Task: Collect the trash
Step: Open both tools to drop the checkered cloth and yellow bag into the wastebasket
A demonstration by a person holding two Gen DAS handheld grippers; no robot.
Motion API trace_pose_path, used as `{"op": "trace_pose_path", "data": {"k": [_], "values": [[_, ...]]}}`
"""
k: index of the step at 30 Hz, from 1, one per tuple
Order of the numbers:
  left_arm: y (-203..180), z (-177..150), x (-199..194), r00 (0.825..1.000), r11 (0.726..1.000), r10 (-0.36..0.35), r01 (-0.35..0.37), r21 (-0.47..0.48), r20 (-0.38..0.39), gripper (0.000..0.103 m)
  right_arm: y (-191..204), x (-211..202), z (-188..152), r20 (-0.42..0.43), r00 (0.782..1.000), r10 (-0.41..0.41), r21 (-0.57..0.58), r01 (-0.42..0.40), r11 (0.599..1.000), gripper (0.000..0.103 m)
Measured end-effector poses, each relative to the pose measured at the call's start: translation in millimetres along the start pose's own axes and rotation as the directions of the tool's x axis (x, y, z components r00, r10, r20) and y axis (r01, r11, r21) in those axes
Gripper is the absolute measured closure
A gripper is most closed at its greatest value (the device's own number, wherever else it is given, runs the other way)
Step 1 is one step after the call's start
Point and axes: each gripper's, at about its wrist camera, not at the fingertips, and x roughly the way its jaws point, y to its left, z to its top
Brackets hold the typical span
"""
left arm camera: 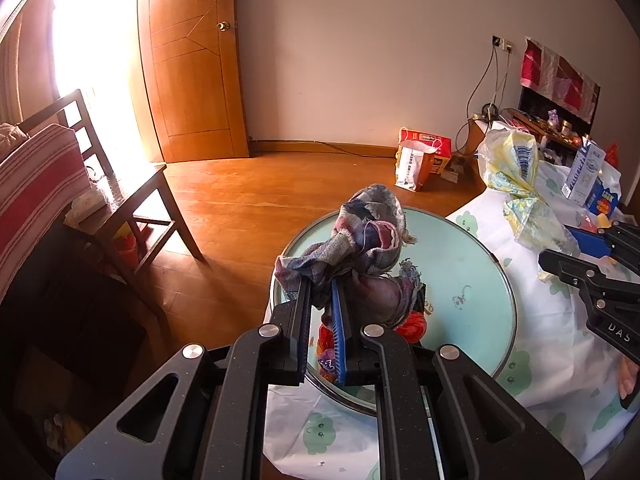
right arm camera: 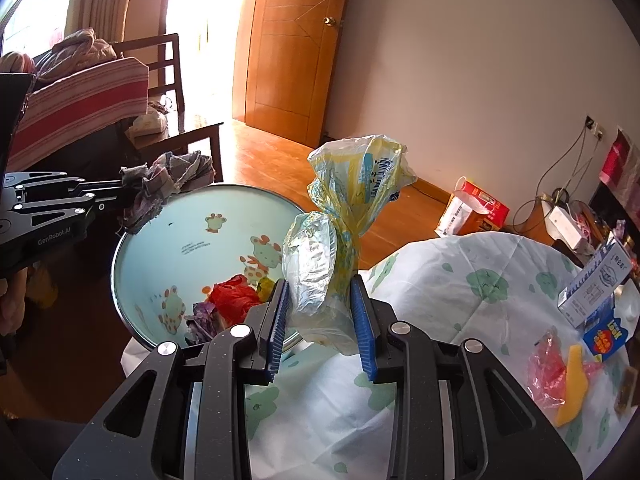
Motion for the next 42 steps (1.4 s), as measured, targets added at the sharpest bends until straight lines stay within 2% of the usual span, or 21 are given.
{"op": "trace_pose_path", "data": {"k": [31,37,39,41,42], "values": [[4.0,-1.3,0.4,1.000,1.000,-0.004,0.004,-0.012,0.001,0.093,16.3,6.3,7.9,0.001,1.000,0.024,-0.039,-0.024,0.999,0.071],[4.2,-0.7,0.4,1.000,1.000,-0.021,0.021,-0.014,0.001,0.090,21.3,7.2,8.7,0.003,0.999,0.033,-0.045,-0.033,0.998,0.070],[2.3,-1.2,-0.7,1.000,1.000,-0.030,0.030,-0.011,0.006,0.089,21.6,7.7,8.9,0.006,0.999,0.041,-0.047,-0.041,0.998,0.066],[0.7,-1.7,-0.9,0.999,0.999,-0.035,0.035,-0.007,0.008,0.074,22.6,7.4,8.5,0.014,0.999,0.045,-0.051,-0.044,0.998,0.051],[-0.5,-2.3,-1.1,0.999,0.999,-0.033,0.034,-0.007,0.009,0.071,23.0,7.7,7.7,0.014,0.999,0.037,-0.055,-0.036,0.998,0.049]]}}
